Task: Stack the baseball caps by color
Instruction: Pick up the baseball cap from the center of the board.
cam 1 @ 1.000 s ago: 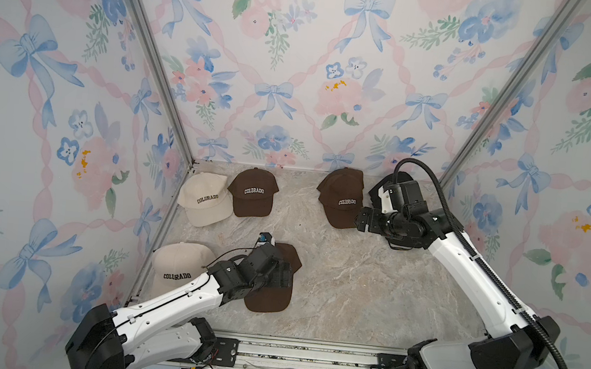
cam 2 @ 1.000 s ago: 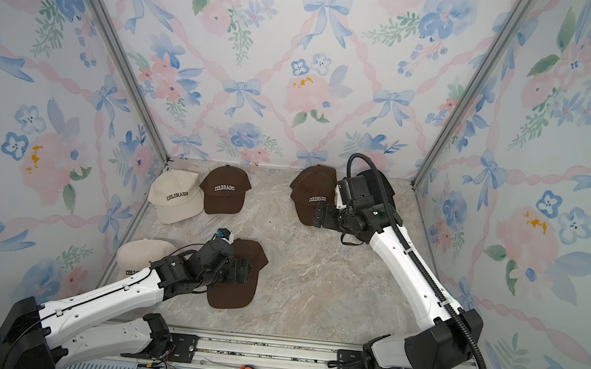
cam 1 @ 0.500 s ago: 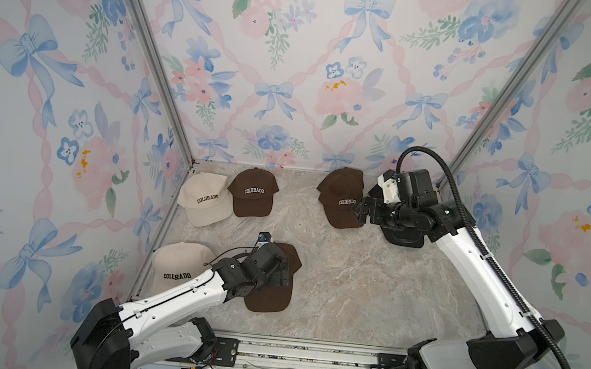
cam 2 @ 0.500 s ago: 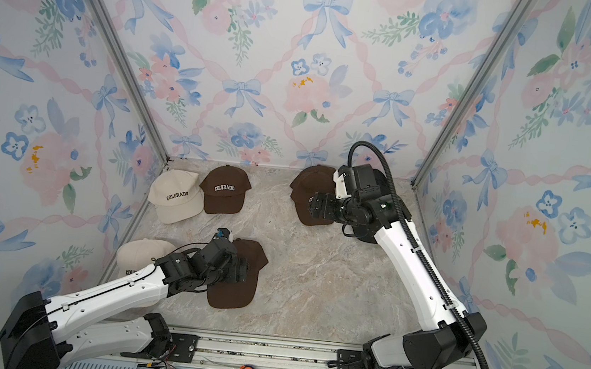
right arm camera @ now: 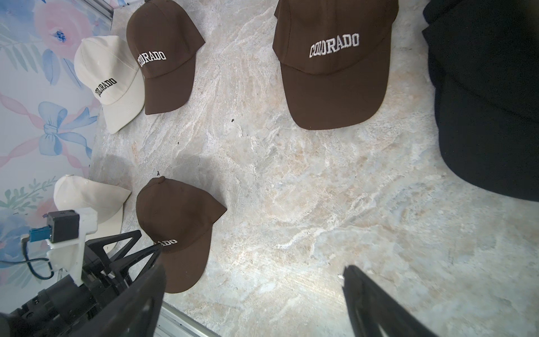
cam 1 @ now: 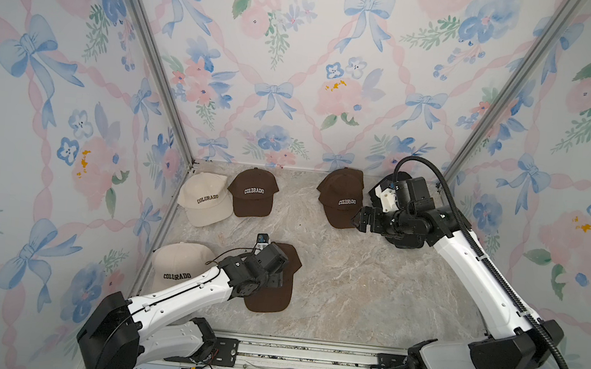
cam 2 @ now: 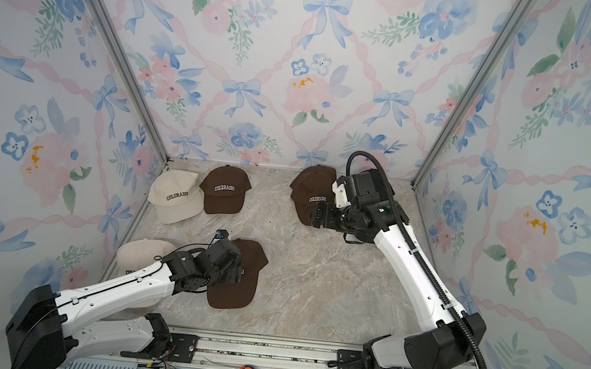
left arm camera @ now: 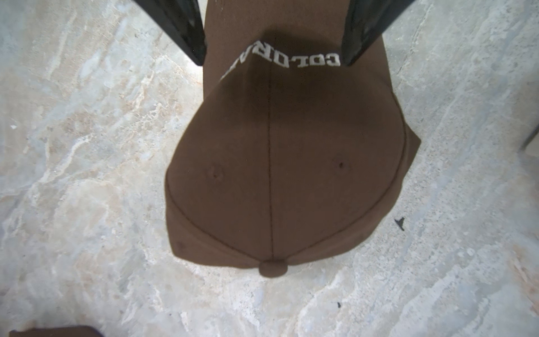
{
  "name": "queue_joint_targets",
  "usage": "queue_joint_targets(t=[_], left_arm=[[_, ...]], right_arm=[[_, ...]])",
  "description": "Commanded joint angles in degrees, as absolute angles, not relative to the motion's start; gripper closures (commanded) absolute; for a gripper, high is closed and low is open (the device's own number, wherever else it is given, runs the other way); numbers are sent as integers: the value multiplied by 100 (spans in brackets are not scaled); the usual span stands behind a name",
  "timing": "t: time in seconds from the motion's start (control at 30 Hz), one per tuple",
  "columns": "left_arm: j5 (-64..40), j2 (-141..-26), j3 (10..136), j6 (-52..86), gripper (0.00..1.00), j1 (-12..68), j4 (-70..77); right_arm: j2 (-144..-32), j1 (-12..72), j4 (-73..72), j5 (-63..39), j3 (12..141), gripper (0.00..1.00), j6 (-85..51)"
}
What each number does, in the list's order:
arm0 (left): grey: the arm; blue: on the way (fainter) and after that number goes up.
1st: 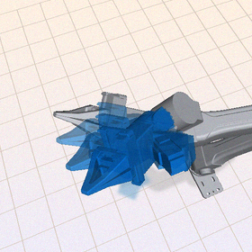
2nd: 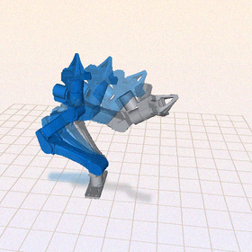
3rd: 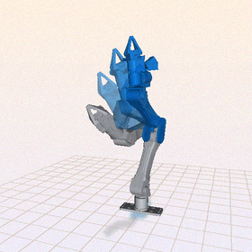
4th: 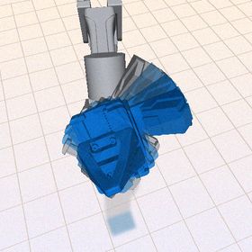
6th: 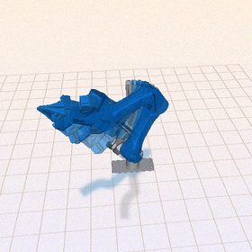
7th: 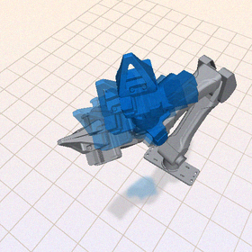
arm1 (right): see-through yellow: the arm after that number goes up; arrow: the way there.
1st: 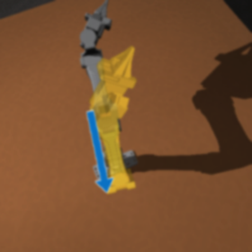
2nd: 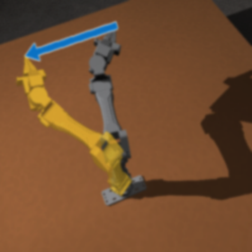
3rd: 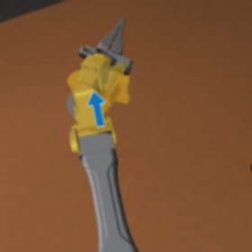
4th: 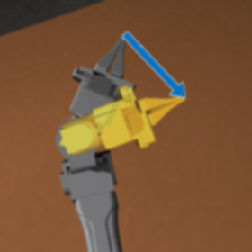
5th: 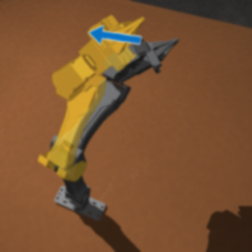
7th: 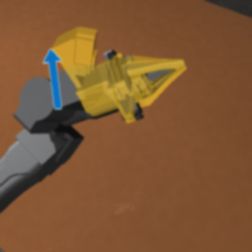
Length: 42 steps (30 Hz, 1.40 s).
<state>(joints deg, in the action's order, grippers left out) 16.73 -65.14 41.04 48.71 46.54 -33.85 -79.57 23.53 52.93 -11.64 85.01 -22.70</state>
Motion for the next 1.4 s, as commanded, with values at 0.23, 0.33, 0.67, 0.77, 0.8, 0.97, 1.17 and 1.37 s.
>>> queue_joint_targets(t=[0.23,0.33,0.67,0.77,0.8,0.97,1.17,1.37], left_arm=[[1907,-6983,4731,4636,32,4626,-3583],[1861,-7148,4815,4606,34,4538,-3608],[1725,-7416,4878,4690,51,4394,-3612],[1691,-7471,4886,4752,52,4387,-3612],[1671,-7484,4887,4763,53,4395,-3613],[1610,-7547,4852,4843,67,4395,-3615],[1551,-7509,4860,4816,100,4403,-3621],[1611,-7263,5032,4814,100,4403,-3662]], right_arm=[[-7581,2219,5032,-1171,8256,4,-2407],[-7574,2198,5035,-1151,8318,4,-2415],[-7630,2031,5067,-1200,8395,4,-2333],[-7607,1986,5097,-1222,8335,4,-2294],[-7597,1974,5106,-1230,8303,4,-2270],[-7509,1836,5114,-1292,8145,4,-2242],[-7430,1715,5124,-1318,8077,4,-2223],[-7416,1634,5098,-1327,8079,4,-2231]])
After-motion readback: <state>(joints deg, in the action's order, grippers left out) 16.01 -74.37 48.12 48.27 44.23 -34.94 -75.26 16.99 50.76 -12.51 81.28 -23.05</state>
